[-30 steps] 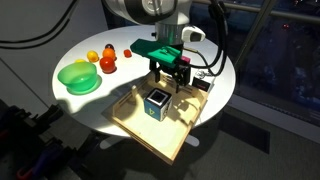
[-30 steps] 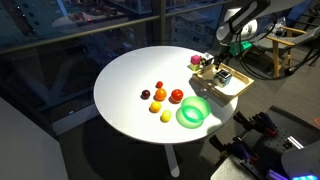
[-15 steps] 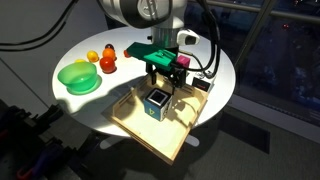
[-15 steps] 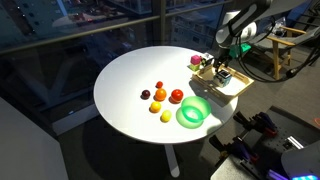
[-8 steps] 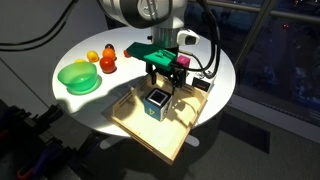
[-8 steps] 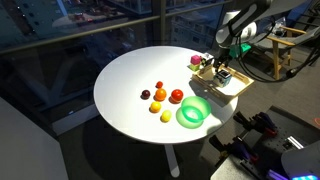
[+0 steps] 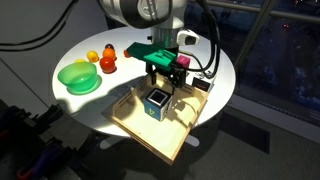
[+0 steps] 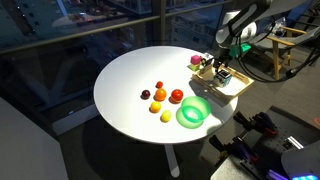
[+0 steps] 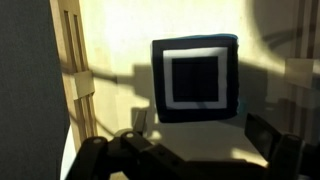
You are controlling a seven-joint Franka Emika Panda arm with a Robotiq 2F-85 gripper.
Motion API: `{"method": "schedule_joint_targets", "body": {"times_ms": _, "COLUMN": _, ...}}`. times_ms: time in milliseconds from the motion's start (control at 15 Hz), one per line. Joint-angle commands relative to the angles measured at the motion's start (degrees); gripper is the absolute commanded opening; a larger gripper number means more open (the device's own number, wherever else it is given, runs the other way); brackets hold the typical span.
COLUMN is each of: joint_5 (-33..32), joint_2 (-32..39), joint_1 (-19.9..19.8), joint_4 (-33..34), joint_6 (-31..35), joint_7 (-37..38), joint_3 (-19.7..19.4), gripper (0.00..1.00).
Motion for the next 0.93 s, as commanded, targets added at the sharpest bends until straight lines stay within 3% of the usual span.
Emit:
{"method": "schedule_joint_targets", "body": {"times_ms": 0, "joint_5": -0.77, "joint_2": 0.58, "joint_1": -0.63, "joint_4": 0.28, "joint_6": -0.15, "joint_7": 0.48, "joint_3": 0.74, "gripper": 1.00}}
{"method": "schedule_joint_targets", "body": {"times_ms": 867, "joint_5": -0.67, "joint_2": 2.76, "joint_1": -0.74, "joint_4": -0.15, "joint_6": -0.15, "joint_7": 0.45, "joint_3": 0.95, "gripper": 1.00}}
